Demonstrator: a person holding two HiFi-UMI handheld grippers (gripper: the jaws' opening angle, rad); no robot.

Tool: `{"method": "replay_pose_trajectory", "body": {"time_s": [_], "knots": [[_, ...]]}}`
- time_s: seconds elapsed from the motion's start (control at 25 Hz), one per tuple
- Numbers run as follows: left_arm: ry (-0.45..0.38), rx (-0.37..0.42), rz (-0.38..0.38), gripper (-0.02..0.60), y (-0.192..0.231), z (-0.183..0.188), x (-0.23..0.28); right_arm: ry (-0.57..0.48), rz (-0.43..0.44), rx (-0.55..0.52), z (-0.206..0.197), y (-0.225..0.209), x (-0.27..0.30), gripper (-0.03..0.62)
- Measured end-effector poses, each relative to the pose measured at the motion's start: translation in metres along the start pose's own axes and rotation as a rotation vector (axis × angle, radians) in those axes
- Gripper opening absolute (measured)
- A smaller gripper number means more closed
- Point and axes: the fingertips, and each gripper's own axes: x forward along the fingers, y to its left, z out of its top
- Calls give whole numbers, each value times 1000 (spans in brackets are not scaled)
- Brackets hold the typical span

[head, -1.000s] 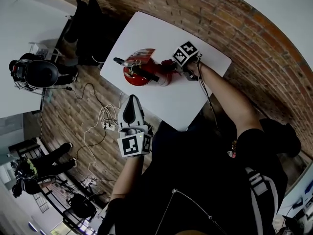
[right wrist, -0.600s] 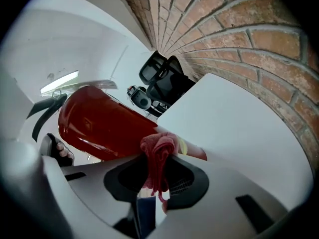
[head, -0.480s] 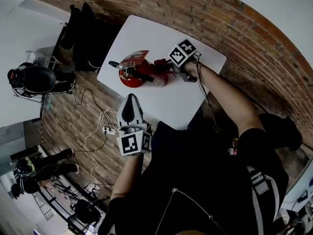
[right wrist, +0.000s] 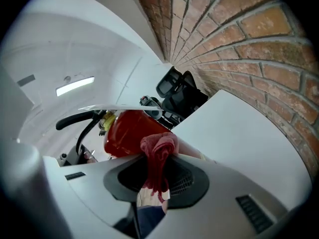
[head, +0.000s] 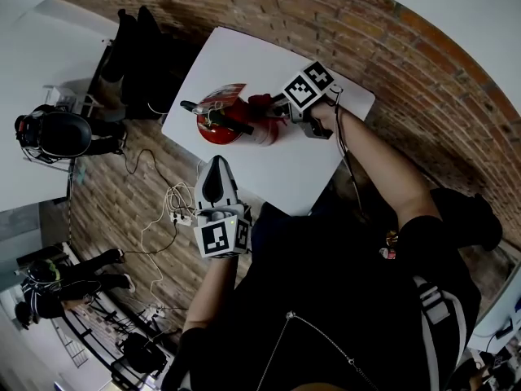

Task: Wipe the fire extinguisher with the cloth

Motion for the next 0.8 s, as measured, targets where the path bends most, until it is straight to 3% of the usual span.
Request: {"method": "replay_pose_trajectory", "body": {"time_s": [0.8], "knots": [[-32,10,3,11,-13,11,-5,-125,141,-68,38,72,-42,104]]}}
